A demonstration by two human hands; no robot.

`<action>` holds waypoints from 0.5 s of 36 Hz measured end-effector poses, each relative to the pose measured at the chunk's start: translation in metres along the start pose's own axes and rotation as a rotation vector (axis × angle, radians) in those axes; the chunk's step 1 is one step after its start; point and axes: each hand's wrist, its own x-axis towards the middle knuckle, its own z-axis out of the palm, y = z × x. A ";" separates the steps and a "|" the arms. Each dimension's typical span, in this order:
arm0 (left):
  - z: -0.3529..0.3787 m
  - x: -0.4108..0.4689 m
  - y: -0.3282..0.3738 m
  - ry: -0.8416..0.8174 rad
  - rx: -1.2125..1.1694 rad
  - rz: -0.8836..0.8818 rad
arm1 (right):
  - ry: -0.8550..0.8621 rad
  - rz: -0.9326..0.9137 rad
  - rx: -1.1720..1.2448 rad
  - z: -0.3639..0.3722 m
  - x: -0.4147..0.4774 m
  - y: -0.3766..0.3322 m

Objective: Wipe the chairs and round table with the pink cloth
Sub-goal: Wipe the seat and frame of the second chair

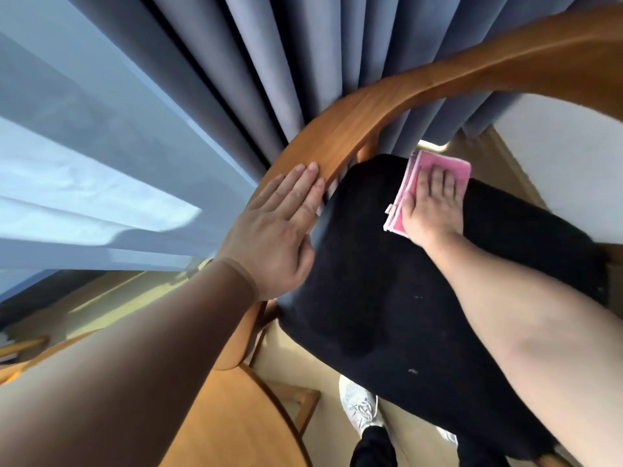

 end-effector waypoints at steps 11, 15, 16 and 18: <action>0.000 0.004 0.002 -0.065 0.068 0.140 | -0.011 -0.051 0.012 0.032 -0.081 -0.013; 0.001 0.004 0.002 -0.054 0.067 0.120 | -0.027 -0.056 0.036 0.042 -0.110 -0.020; 0.001 0.004 0.002 -0.054 0.068 0.120 | -0.035 -0.060 0.038 0.044 -0.117 -0.021; 0.002 0.004 0.002 -0.055 0.073 0.118 | -0.063 -0.079 0.056 0.046 -0.136 -0.025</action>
